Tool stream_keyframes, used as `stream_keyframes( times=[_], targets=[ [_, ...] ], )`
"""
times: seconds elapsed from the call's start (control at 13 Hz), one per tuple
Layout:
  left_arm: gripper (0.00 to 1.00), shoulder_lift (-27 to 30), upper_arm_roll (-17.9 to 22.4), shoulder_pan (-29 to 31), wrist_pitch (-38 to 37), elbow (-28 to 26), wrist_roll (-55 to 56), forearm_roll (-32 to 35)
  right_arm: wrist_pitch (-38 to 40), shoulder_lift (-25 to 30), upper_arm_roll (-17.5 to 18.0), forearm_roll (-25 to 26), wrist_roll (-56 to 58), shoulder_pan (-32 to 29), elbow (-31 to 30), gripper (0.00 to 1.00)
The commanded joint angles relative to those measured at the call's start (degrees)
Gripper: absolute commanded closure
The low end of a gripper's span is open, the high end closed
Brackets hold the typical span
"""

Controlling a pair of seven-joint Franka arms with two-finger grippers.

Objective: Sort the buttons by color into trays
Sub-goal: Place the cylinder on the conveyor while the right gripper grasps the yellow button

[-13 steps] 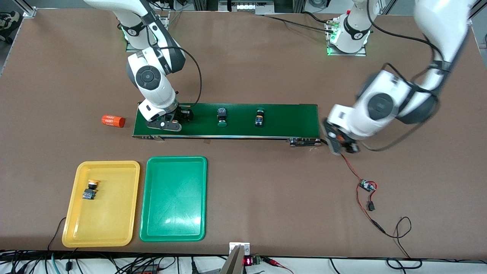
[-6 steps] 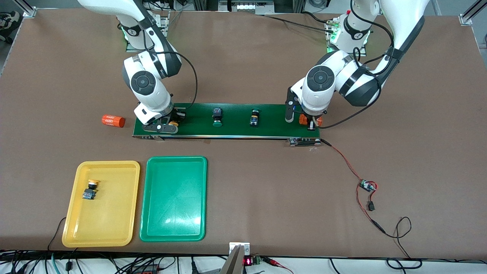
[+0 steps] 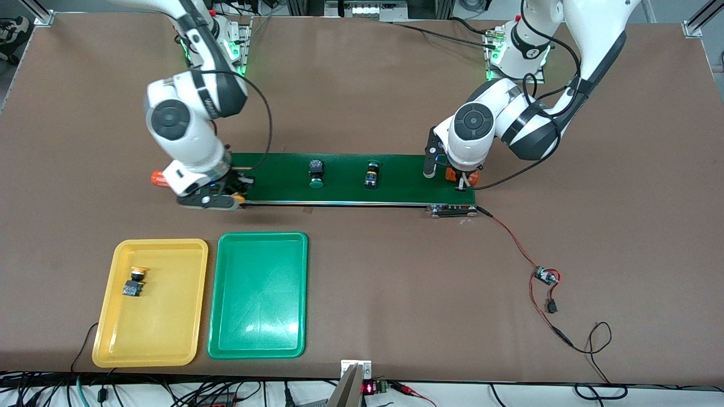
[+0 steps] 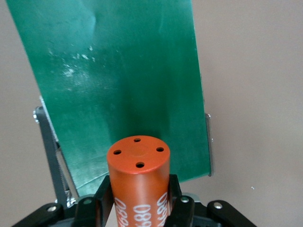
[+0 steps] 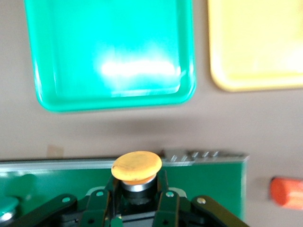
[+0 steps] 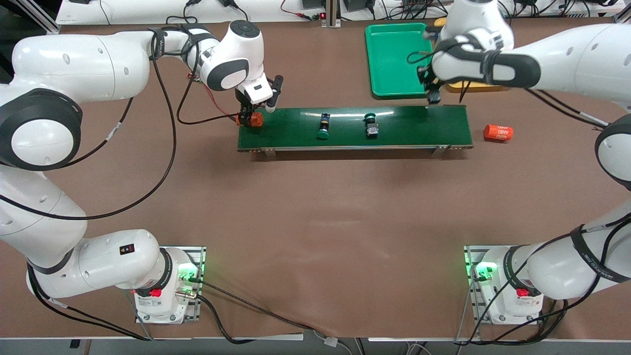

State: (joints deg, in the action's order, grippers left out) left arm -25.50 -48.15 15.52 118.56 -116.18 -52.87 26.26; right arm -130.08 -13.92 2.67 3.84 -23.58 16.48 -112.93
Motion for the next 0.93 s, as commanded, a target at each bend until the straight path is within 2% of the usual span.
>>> stream_keyframes(
  times=[0.0, 0.08, 0.23, 0.31, 0.39, 0.46, 0.69, 0.85],
  targets=[
    [1.00, -1.0, 0.0, -0.9, 0.8, -0.2, 2.7, 1.5, 1.6, -5.8, 0.4, 0.4, 5.0, -3.7, 9.5, 1.00],
    [0.99, -1.3, 0.0, -1.6, 1.5, -0.3, 4.0, 1.5, 1.5, -8.8, 0.2, 0.5, 6.1, -4.3, 13.1, 1.00],
    [0.98, -2.3, 0.2, -3.2, 2.6, -0.3, 6.2, 1.5, 1.2, -14.6, -2.7, 0.6, 9.1, -4.6, 19.6, 1.00],
    [0.93, -3.0, 0.3, -3.3, 3.3, -0.3, 6.3, 1.5, 1.0, -16.6, -3.9, 0.5, 11.9, -5.0, 21.4, 1.00],
    [0.72, -3.2, 0.3, -3.3, 3.3, -0.3, 6.3, 1.5, 0.6, -18.5, -5.2, 0.5, 14.2, -5.7, 23.4, 1.00],
    [0.01, -3.1, 0.3, -3.2, 3.2, -0.5, 6.3, 1.5, 0.4, -20.4, -5.6, 0.5, 16.5, -7.2, 25.6, 1.00],
    [0.00, 1.4, 1.1, -2.8, 3.0, 0.7, 5.2, 1.0, -4.2, -26.3, -5.5, 0.6, 21.5, -12.2, 29.4, 1.00],
    [0.00, 3.8, 6.1, -2.8, 3.3, 5.8, 5.3, -1.4, -8.8, -30.0, -5.5, 0.7, 24.6, -14.5, 30.0, 1.00]
  ],
)
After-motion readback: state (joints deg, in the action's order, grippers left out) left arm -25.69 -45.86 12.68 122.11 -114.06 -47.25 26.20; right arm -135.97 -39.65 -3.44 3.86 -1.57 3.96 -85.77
